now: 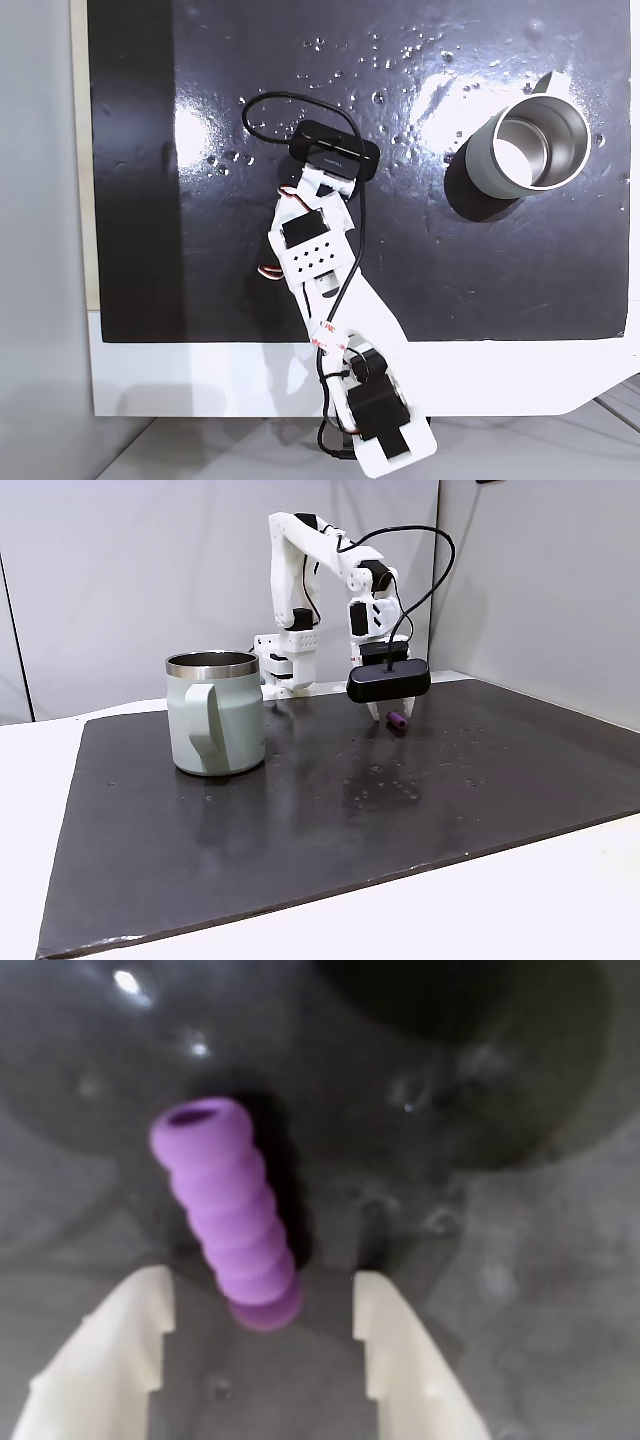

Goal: Grasp a pengrip and put it in the cup.

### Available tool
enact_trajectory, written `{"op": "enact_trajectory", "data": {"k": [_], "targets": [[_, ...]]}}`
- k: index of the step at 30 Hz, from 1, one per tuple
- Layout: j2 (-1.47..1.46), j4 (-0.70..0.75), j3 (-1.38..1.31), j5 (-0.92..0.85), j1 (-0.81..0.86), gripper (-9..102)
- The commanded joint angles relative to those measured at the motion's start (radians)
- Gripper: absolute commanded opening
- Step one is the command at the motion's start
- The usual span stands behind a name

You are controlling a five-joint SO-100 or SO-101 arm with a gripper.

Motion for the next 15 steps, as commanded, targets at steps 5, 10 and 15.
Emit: {"op": "enact_trajectory", "data": {"k": [5,10,15], "targets": [[-0.063,-0.081,-0.061,-0.015,0.023,21],[-0.1,-0.1,-0.074,-0.021,0.028,13],[-0.118,-0.1,-0.091,-0.021,0.034,0]]}}
